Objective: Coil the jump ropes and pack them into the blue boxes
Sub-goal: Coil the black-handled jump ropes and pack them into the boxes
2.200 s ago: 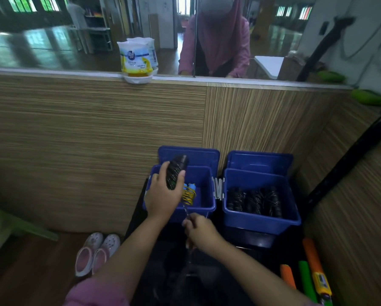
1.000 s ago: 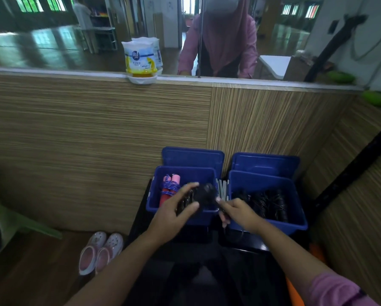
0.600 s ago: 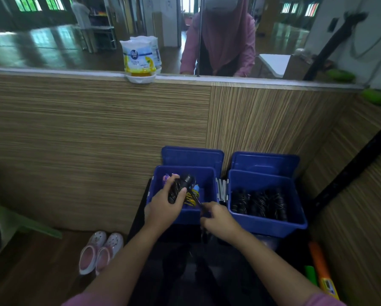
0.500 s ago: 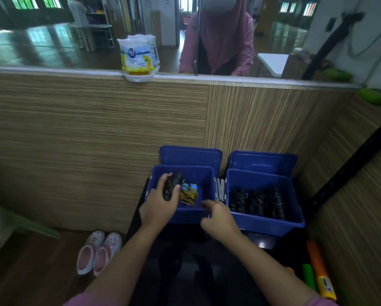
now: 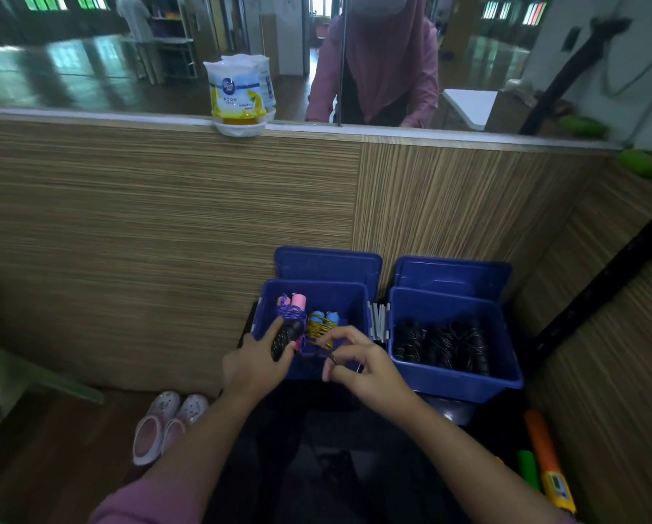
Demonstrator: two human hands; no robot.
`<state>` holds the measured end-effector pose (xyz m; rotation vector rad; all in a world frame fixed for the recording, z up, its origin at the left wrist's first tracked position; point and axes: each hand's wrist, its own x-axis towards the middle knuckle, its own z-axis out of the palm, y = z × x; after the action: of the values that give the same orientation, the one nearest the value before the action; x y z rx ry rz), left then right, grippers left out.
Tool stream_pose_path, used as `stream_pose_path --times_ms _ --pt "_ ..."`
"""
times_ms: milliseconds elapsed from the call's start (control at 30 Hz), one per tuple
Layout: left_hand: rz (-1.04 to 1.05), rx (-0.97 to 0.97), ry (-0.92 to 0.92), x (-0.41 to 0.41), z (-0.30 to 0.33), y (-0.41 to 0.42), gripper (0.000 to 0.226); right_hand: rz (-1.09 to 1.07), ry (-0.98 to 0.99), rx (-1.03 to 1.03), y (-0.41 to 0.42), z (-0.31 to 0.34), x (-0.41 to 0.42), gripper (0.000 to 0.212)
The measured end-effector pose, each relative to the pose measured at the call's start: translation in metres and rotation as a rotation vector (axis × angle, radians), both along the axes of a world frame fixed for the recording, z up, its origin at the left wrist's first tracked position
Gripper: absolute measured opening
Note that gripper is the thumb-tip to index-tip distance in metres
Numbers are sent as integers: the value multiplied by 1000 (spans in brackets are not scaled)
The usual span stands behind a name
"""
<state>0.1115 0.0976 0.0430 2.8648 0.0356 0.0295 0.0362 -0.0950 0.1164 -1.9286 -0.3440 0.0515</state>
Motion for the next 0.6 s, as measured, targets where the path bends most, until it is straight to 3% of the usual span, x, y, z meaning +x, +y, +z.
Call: stream_pose_path --times_ms 167,267,333,433,600 --pt "-277 214 -99 -20 -12 -12 65 78 23 139 -2 26 9 8" --pt "-493 304 -188 -33 -24 -12 54 71 89 285 -11 53 25 24" --pt "-613 323 -210 -43 -36 -11 52 88 104 234 -19 66 40 31" --pt "-598 205 -209 -49 -38 -15 52 122 178 48 -24 56 49 25" --pt "-612 50 -264 -48 -27 -12 57 -142 202 -190 -32 -11 45 25"
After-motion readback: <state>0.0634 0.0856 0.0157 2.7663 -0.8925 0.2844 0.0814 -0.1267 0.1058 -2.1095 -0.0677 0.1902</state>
